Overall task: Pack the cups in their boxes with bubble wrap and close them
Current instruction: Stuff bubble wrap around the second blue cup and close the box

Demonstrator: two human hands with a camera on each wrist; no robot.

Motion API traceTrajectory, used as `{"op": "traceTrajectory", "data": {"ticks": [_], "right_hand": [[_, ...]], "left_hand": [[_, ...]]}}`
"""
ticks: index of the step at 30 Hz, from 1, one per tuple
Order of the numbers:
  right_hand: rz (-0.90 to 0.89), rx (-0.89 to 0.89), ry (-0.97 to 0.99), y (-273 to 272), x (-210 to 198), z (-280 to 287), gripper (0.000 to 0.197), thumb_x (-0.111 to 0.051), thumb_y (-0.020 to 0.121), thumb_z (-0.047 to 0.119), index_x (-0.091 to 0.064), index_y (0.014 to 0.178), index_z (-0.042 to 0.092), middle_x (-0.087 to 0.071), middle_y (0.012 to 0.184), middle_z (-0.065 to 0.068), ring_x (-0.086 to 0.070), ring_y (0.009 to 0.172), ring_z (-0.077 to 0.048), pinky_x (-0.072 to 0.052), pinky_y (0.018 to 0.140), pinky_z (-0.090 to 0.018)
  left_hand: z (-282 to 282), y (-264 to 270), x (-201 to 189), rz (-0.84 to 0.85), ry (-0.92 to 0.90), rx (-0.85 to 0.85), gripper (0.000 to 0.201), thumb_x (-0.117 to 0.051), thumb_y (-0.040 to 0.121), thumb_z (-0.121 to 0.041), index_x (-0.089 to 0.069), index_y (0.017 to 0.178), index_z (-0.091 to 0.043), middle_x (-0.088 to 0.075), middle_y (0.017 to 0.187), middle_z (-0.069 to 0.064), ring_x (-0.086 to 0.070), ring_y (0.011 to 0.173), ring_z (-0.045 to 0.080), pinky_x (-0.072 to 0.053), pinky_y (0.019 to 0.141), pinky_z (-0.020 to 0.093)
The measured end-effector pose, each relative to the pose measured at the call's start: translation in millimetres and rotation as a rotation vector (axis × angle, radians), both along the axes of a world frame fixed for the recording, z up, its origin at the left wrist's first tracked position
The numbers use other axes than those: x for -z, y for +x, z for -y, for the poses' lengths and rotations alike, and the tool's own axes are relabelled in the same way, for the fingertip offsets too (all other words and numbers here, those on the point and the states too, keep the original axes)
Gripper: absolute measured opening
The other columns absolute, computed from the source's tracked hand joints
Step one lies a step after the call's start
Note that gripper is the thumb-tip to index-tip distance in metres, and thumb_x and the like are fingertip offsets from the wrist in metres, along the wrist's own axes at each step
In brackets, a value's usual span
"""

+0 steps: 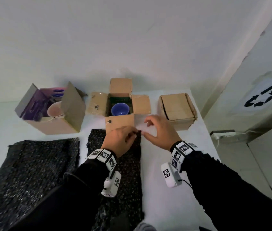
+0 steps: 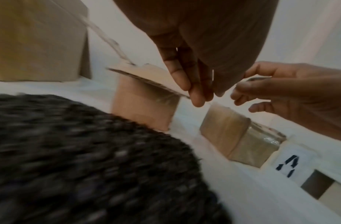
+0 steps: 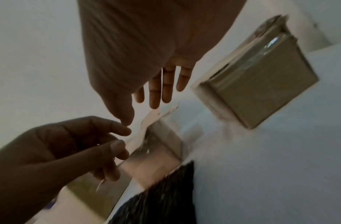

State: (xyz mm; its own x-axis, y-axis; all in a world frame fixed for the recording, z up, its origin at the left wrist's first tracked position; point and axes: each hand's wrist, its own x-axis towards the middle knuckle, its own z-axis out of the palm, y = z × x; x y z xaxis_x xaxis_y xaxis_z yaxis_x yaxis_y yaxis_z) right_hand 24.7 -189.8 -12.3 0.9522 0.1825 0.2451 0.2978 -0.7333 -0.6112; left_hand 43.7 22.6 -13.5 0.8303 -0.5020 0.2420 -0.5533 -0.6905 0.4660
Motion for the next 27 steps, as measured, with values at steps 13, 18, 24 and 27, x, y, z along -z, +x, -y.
{"op": "traceTrajectory", "data": {"ticks": [13,18,24,27], "right_hand": [[-0.266,-0.157,-0.472,-67,65,-110,0.047,-0.062,0.074,0.066,-0.056,0.112,0.040,-0.046,0.122,0.010,-0.039,0.114,-0.020,-0.034,0.090,-0.039],[-0.152,0.024,-0.169,-63,62,-108,0.035,-0.046,0.083,0.056,-0.066,0.095,0.031,-0.059,0.105,0.014,-0.051,0.101,-0.014,-0.034,0.084,-0.036],[-0.174,0.208,0.192,-58,38,-96,0.029,-0.047,0.096,0.032,-0.066,0.088,0.012,-0.066,0.077,-0.003,-0.059,0.071,-0.017,-0.046,0.066,-0.036],[-0.318,0.271,0.419,-58,34,-95,0.020,-0.049,0.100,0.019,-0.060,0.083,0.022,-0.064,0.074,0.005,-0.057,0.067,-0.005,-0.043,0.065,-0.029]], "left_hand": [[-144,-49,60,-0.299,0.308,-0.047,0.065,-0.037,0.078,-0.072,-0.054,0.123,-0.028,-0.052,0.124,-0.003,-0.047,0.116,0.019,-0.043,0.096,0.034],[-142,-51,58,-0.271,0.337,-0.066,0.073,-0.022,0.081,-0.075,-0.047,0.133,-0.030,-0.052,0.126,-0.002,-0.047,0.117,0.023,-0.044,0.096,0.041],[-129,-41,57,-0.148,0.419,-0.019,0.046,-0.046,0.090,-0.045,-0.052,0.131,-0.024,-0.054,0.122,0.004,-0.051,0.111,0.030,-0.042,0.089,0.042],[-120,-43,55,-0.378,-0.178,-0.104,0.031,-0.038,0.100,-0.041,-0.051,0.126,-0.028,-0.067,0.093,0.002,-0.064,0.086,0.019,-0.049,0.078,0.031]]}}
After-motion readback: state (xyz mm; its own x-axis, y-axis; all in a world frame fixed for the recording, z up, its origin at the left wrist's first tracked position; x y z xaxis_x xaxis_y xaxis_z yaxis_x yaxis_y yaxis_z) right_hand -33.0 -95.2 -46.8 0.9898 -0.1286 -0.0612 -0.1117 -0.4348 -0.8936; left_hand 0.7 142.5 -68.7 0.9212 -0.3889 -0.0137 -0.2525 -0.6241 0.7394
